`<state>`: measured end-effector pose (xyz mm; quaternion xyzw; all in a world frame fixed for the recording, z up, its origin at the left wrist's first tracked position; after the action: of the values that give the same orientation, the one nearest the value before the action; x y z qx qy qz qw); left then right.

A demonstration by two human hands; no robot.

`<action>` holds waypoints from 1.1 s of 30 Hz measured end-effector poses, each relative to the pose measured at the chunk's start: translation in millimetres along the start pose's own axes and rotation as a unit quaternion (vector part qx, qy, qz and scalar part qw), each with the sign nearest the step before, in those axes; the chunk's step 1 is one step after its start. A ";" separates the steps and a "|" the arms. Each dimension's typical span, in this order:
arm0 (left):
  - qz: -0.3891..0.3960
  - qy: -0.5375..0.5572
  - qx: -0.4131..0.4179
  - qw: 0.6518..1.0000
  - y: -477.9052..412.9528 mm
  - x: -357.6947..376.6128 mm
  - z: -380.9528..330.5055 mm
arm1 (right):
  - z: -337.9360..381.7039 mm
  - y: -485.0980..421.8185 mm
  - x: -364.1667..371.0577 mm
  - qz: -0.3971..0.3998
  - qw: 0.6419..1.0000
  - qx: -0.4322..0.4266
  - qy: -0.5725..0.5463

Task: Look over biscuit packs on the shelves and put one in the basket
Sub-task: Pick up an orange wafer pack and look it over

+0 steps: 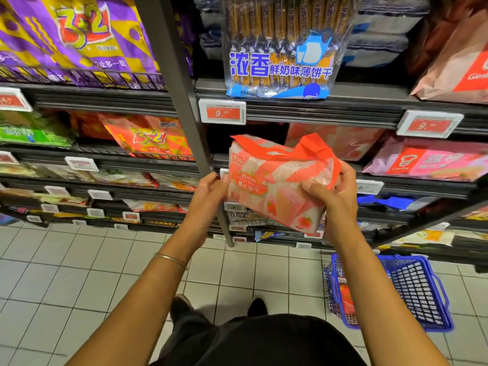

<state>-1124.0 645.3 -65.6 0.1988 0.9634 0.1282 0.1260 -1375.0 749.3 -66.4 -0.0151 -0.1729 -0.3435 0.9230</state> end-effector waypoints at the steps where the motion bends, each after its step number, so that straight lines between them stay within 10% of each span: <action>1: 0.019 0.007 -0.002 1.000 -0.3 -3.3 1.9 | -1.1 0.8 1.7 0.016 1.000 0.015 -0.018; 10: 0.117 0.164 -0.072 0.977 19.3 -12.4 28.8 | -24.4 22.6 27.2 0.144 0.961 0.225 -0.069; 33: 0.058 0.202 -0.078 0.975 56.4 -28.5 23.2 | -35.9 45.5 40.8 0.195 0.951 0.242 -0.013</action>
<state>-1072.1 688.2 -65.0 0.2137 0.9429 0.2476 -0.0639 -1306.1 753.1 -82.5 0.1706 -0.2566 -0.1049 0.9456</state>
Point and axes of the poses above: each hand's wrist, its own y-axis away from the middle knuckle, its own x-axis out of the palm, z = x × y, the point moved 6 cm from there along -y, towards the middle knuckle, and after that the axes turned 7 degrees about -y, right-handed, at the moved point
